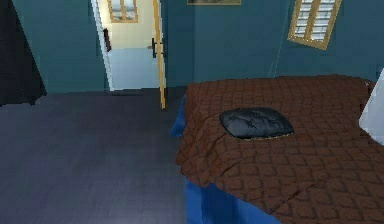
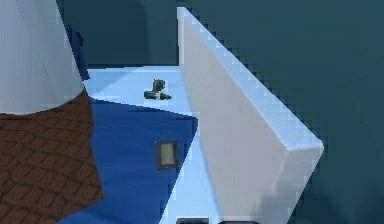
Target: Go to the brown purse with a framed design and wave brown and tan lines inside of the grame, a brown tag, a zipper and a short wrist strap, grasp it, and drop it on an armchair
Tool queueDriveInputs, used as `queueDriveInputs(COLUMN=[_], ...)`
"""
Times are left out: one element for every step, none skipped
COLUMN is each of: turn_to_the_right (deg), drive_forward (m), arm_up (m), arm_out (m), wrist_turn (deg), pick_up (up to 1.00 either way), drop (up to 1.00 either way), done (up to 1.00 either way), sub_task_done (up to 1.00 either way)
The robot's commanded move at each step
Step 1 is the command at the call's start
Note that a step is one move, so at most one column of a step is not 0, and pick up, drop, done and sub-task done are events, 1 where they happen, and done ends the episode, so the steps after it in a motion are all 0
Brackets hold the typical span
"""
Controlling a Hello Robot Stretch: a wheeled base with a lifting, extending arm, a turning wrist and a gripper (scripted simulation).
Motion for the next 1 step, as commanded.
queueDriveInputs(turn_to_the_right=[0.0], drive_forward=[0.0], arm_up=[0.0], arm_out=[0.36], wrist_turn=[0.0], pick_up=[0.0], drop=[0.0], done=[0.0], sub_task_done=[0.0])
